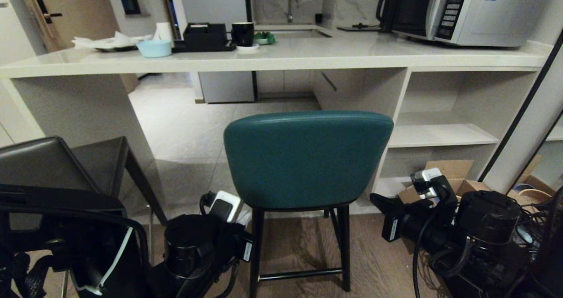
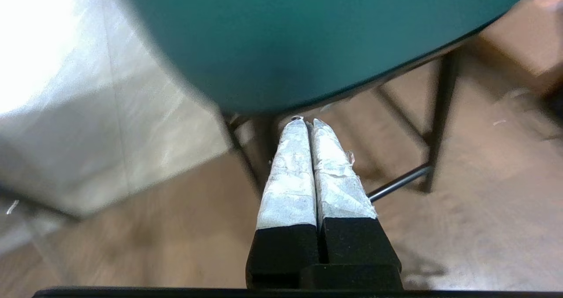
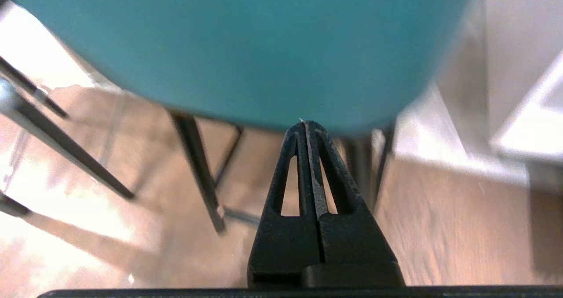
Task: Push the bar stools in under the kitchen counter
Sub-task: Push the blue chair back under the dining table
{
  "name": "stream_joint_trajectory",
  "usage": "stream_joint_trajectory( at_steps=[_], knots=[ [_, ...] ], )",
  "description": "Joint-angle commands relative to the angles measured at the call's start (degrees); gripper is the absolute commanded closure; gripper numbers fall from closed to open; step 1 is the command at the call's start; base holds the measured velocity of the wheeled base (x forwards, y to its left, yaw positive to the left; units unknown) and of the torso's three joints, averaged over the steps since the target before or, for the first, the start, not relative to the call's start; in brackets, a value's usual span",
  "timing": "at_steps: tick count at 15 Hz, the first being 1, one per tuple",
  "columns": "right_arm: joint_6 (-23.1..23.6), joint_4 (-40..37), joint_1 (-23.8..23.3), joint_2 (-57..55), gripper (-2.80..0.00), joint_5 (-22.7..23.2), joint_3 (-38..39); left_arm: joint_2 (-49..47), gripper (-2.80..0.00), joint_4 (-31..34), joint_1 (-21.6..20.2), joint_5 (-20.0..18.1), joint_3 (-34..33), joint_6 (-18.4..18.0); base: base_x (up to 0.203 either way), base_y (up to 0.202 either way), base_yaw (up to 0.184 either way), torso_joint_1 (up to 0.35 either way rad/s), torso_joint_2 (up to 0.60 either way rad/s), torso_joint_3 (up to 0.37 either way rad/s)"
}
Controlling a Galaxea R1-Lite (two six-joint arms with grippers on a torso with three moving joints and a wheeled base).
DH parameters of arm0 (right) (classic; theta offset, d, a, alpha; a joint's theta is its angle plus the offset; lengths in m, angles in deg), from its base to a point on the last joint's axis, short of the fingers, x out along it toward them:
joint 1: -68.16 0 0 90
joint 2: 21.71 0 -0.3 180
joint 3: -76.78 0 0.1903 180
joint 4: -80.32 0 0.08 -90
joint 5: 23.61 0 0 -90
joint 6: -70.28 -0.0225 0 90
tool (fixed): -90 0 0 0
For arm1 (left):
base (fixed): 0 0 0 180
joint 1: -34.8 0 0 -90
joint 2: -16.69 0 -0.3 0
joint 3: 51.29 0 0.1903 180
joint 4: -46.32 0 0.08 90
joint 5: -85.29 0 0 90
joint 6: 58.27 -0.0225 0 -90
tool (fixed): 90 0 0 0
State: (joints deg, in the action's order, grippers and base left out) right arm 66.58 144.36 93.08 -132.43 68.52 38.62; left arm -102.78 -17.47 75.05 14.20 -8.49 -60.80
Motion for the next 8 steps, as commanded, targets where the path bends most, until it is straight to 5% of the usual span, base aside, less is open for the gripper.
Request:
stream_joint_trajectory(
  at_steps=[1, 8],
  knots=[
    [-0.20, 0.26, 0.35, -2.86, 0.00, 0.14, 1.55, -2.52, 0.00, -0.50, -0.04, 0.19, -0.28, 0.65, 0.000, 0.000, 0.000, 0.000, 0.00, 0.000],
    [-5.14, 0.26, 0.39, -15.81, 0.00, -0.98, -5.13, -14.19, 0.00, -0.50, -6.15, 0.20, 8.25, 4.32, 0.000, 0.000, 0.000, 0.000, 0.00, 0.000]
  ],
)
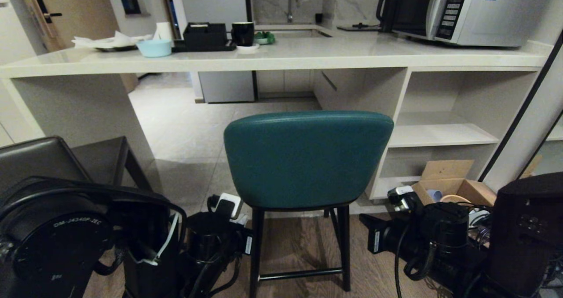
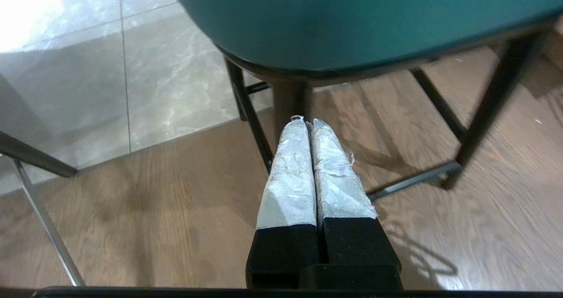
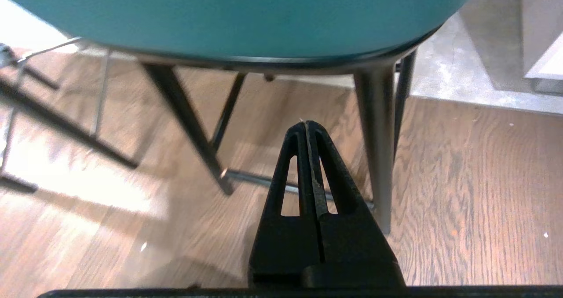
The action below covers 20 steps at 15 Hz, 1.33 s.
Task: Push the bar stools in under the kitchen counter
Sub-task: Push the blue chair back under the dining table
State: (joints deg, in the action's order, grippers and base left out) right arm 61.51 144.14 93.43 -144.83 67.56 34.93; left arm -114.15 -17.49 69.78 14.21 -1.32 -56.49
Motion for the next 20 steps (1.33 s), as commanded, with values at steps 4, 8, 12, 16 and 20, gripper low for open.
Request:
stream_joint_trajectory(
  at_steps=[4, 8, 12, 16, 20],
  knots=[
    [-0.30, 0.48, -1.20, -7.76, 0.00, -1.68, -4.86, -2.44, 0.00, -0.49, -2.26, -0.20, 0.45, 0.39, 0.000, 0.000, 0.000, 0.000, 0.00, 0.000],
    [-0.41, 0.48, -7.42, -1.83, 0.00, -1.21, -1.65, 5.88, 0.00, -0.49, -6.19, -0.90, -8.17, 7.22, 0.000, 0.000, 0.000, 0.000, 0.00, 0.000],
    [1.10, 0.29, -13.73, 4.82, 0.00, -1.54, -4.02, 11.64, 0.00, -0.49, -14.23, -2.74, 1.10, 3.82, 0.000, 0.000, 0.000, 0.000, 0.00, 0.000],
    [2.06, -4.29, -14.55, 5.17, 0.00, -5.16, -13.94, 12.52, 0.00, -0.49, -11.34, -1.63, 7.27, 1.65, 0.000, 0.000, 0.000, 0.000, 0.00, 0.000],
    [3.26, -11.76, -13.70, 5.21, 0.00, -6.48, -24.48, 12.26, 0.00, 4.45, -9.55, -1.26, 12.12, 1.56, 0.000, 0.000, 0.000, 0.000, 0.00, 0.000]
  ],
)
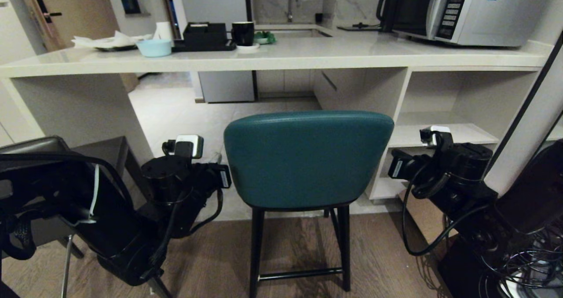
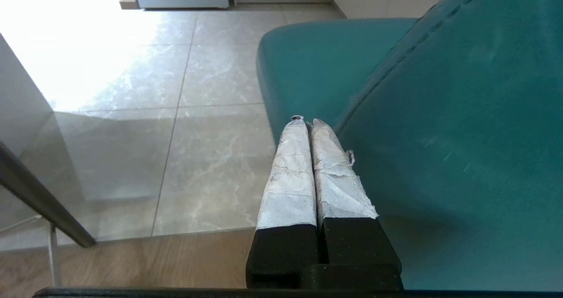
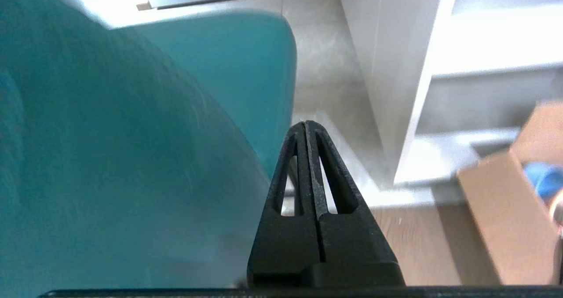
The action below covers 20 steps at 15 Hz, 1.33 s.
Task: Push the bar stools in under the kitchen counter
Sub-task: Push the blue chair back under the dining table
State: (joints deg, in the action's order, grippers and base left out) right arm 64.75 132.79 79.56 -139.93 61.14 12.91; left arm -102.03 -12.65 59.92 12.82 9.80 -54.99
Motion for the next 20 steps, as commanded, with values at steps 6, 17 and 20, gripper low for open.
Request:
stream_joint_trajectory(
  at_steps=[6, 17, 20],
  knots=[
    [1.22, -13.92, 4.70, -5.22, 0.00, -0.02, -18.94, -0.86, 0.00, 8.80, 3.66, 0.93, 5.03, 0.15, 0.000, 0.000, 0.000, 0.000, 0.00, 0.000],
    [1.05, -10.78, 4.18, -4.23, 0.00, 0.11, -12.20, -3.12, 0.00, 14.91, 1.66, 1.24, 12.69, -0.02, 0.000, 0.000, 0.000, 0.000, 0.00, 0.000],
    [1.13, -9.48, 4.24, -4.21, 0.00, 0.23, -11.00, -4.37, 0.00, 15.42, 1.16, 1.28, 13.61, -0.90, 0.000, 0.000, 0.000, 0.000, 0.00, 0.000]
  ],
)
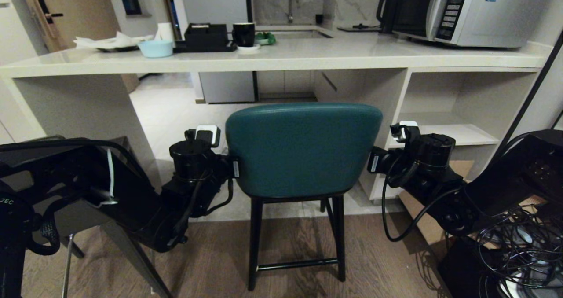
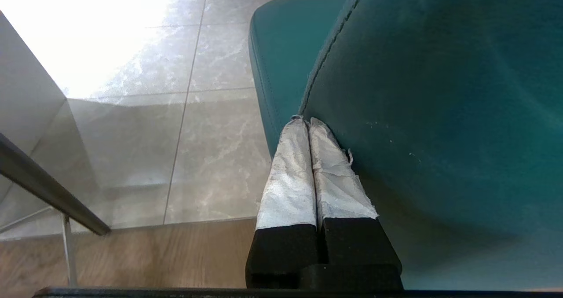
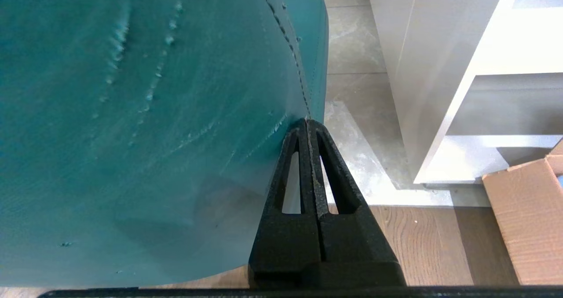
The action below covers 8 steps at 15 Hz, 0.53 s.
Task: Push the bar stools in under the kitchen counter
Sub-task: Push the blue chair back under the dining table
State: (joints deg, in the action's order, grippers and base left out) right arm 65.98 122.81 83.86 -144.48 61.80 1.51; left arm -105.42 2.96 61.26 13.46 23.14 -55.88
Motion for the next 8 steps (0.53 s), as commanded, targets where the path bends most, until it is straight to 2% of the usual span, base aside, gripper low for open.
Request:
stream_joint_trajectory(
  at_steps=[1, 3, 5, 7, 8],
  knots=[
    [-0.10, 0.51, -0.06, 0.35, 0.00, -0.51, 0.49, -0.87, 0.00, -0.31, -0.09, 0.64, -0.06, 0.03, 0.000, 0.000, 0.000, 0.000, 0.00, 0.000],
    [-0.16, 1.18, -0.05, 0.58, 0.00, -0.58, 2.22, 0.31, 0.00, -1.21, 0.69, 0.64, -2.93, 0.03, 0.000, 0.000, 0.000, 0.000, 0.00, 0.000],
    [-0.19, 3.90, 0.34, 1.28, 0.00, -0.48, 7.66, 3.03, 0.00, -4.20, 2.58, 0.41, -10.52, 0.19, 0.000, 0.000, 0.000, 0.000, 0.00, 0.000],
    [-0.31, 7.95, 1.48, 1.29, 0.00, -0.59, 13.97, 3.49, 0.00, -9.80, 5.62, 0.52, -18.50, 0.27, 0.000, 0.000, 0.000, 0.000, 0.00, 0.000],
    [-0.33, 10.57, 2.58, 1.42, 0.00, -0.79, 17.69, 2.14, 0.00, -15.19, 7.65, 1.84, -21.73, 0.26, 0.000, 0.000, 0.000, 0.000, 0.00, 0.000]
  ],
)
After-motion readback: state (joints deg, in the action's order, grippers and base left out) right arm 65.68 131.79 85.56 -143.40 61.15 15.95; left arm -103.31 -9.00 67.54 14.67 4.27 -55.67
